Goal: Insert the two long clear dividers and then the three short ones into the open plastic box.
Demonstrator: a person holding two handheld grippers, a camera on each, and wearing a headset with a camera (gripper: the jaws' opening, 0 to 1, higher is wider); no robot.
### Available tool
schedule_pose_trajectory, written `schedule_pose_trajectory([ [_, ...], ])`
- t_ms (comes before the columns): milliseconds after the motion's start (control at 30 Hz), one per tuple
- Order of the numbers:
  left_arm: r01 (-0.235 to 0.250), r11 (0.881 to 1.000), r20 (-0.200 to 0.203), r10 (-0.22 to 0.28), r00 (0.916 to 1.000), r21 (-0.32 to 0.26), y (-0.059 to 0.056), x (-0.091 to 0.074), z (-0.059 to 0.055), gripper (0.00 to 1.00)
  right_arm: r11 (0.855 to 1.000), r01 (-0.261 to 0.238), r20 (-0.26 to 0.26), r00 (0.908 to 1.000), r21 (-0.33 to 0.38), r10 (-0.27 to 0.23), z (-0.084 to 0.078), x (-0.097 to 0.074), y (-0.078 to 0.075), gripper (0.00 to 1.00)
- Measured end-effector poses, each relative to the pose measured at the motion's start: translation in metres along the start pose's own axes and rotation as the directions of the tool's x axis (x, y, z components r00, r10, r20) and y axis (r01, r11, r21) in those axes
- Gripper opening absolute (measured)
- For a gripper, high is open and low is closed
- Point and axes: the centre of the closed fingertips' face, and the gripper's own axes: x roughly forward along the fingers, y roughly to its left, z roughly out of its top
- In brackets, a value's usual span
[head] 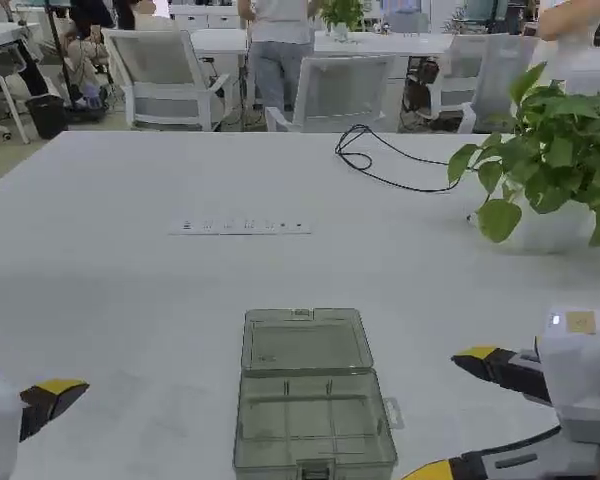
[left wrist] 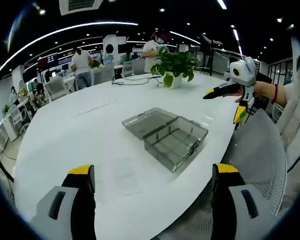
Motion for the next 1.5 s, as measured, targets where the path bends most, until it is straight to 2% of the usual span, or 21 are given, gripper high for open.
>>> schedule_pose_trajectory([
  [767,0.007,1.000,0.012,-0.007,0.9999,-0.022,-0.002,-0.003,0.002,0.98,1.000,0.004,0.004,1.0000,0.010,-0.004,-0.002,-0.004,0.000,1.00],
  [1500,-0.002,1.000,0.009,0.002,1.0000,-0.030,-0.002,-0.009,-0.001,1.00,1.000,0.014,0.004,0.9999,0.019,-0.014,-0.004,-0.013,-0.001,1.00],
])
